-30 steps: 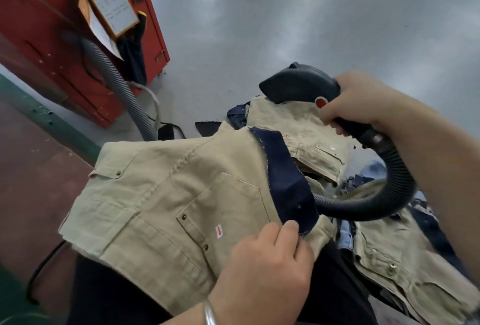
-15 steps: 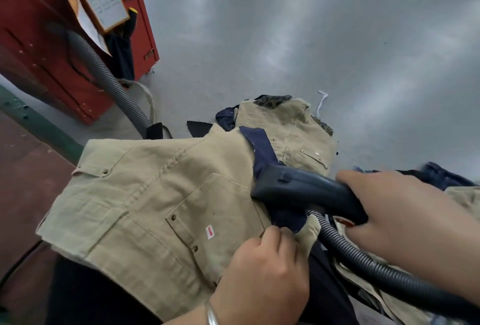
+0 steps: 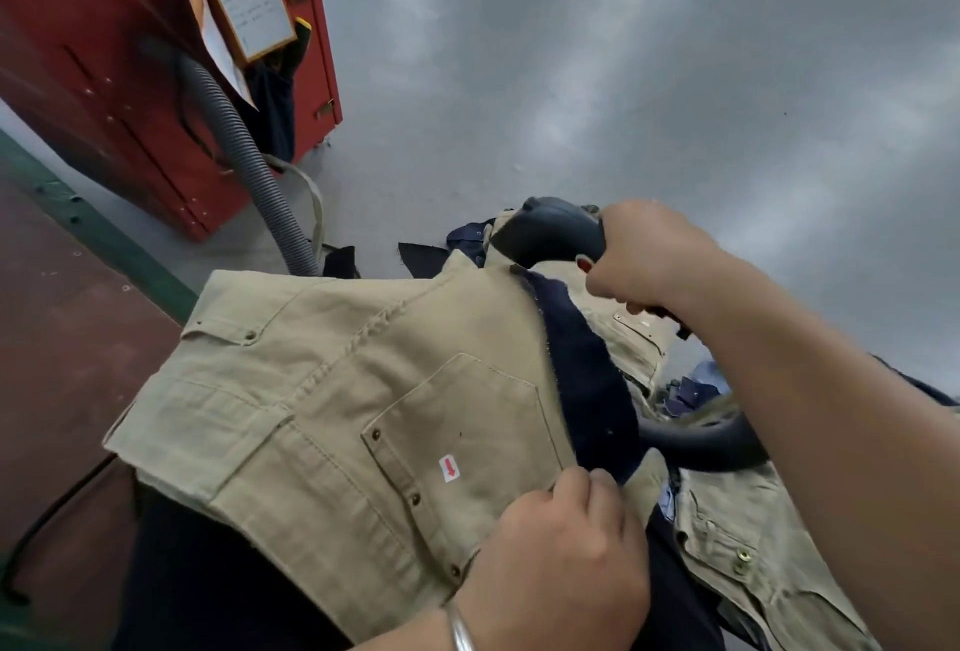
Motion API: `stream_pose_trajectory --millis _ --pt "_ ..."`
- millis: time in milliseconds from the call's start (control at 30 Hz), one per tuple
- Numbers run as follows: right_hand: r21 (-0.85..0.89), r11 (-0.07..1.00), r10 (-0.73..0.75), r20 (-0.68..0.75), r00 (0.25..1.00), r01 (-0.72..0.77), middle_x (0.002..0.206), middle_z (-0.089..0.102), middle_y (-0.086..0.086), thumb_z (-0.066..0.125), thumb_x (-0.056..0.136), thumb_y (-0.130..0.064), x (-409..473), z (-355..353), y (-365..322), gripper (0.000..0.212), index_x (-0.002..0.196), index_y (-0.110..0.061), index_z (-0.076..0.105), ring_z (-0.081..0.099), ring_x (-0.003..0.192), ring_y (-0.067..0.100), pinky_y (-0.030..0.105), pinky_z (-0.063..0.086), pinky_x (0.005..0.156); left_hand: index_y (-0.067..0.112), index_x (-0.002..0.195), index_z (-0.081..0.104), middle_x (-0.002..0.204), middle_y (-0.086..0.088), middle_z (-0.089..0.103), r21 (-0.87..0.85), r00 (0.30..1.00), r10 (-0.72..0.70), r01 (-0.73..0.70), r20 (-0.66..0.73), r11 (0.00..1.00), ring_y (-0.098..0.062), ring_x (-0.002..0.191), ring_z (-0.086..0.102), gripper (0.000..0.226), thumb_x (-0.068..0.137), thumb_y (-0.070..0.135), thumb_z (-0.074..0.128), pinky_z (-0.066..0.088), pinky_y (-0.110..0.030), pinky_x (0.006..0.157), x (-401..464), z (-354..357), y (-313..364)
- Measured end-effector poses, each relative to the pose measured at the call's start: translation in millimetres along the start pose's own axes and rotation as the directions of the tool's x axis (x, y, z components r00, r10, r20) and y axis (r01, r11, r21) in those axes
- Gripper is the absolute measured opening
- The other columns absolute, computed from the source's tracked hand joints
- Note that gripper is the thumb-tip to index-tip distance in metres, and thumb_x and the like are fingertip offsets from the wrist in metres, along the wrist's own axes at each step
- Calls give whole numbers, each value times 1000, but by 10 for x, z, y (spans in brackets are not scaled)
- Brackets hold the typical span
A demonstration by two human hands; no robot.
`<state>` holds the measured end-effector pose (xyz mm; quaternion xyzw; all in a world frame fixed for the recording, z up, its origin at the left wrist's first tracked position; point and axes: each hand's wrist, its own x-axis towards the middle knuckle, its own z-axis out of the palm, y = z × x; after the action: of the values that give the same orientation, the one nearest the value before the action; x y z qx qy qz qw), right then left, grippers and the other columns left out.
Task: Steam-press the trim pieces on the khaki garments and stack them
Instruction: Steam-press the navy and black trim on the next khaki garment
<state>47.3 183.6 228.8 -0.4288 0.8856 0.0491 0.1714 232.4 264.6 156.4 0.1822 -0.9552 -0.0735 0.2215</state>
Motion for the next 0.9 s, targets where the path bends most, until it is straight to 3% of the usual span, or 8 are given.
stream_pose_trajectory --millis 67,200,333,433,533,667,767,900 --pt "129 991 29 -4 1000 -28 61 61 9 58 86 -6 61 -58 67 10 96 -5 58 53 34 14 16 35 30 19 50 62 55 0 59 -2 1000 -22 22 9 1000 -16 44 48 22 67 7 53 27 -20 36 -5 20 1" --pt "319 946 -49 -29 998 56 52 65 9 67 75 -6 -246 -336 324 13 82 -13 59 59 37 18 35 52 41 20 53 67 60 1 64 -4 999 -50 50 5 999 -16 46 53 29 73 8 50 33 -19 36 -4 59 3" --pt "127 985 -119 -14 993 120 53 63 -13 75 57 -26 -849 -387 538 23 74 -24 58 58 41 8 37 49 44 19 55 68 62 0 66 7 999 -36 36 15 999 -15 46 53 21 70 11 55 27 -21 37 20 48 3" --pt "69 991 -123 124 985 115 64 62 -27 57 45 -38 -1107 -260 622 47 90 -49 52 60 56 3 35 46 46 17 59 71 67 -3 69 13 1000 -27 27 0 1000 -15 48 56 23 73 11 54 29 -20 37 21 61 -2" --pt "-31 996 -74 260 963 85 71 53 -46 64 58 -37 -1109 -107 641 26 82 -40 55 58 58 -7 21 42 45 17 61 72 68 -5 70 -17 1000 -1 1 -3 1000 -16 49 56 21 72 10 56 30 -19 38 25 62 0" --pt "149 988 -84 240 967 49 53 65 -17 69 70 -19 -925 -54 629 14 77 -25 59 56 35 5 20 43 37 18 57 71 68 -5 70 -47 999 39 -37 35 998 -15 49 57 9 63 13 65 34 -18 37 3 59 -15" --pt "266 963 -96 229 969 32 47 64 6 67 70 -10 -705 -64 563 12 77 -15 58 60 37 23 35 49 41 18 57 70 66 -4 69 -56 998 42 -40 40 998 -15 48 55 6 61 14 68 35 -18 36 -10 73 -34" --pt "342 939 -36 231 972 -47 48 61 14 62 66 3 -312 -31 480 13 77 -3 57 55 40 25 34 49 46 18 55 68 61 -2 65 -30 999 42 -41 30 999 -15 47 53 15 65 11 59 34 -18 36 -11 64 -29"
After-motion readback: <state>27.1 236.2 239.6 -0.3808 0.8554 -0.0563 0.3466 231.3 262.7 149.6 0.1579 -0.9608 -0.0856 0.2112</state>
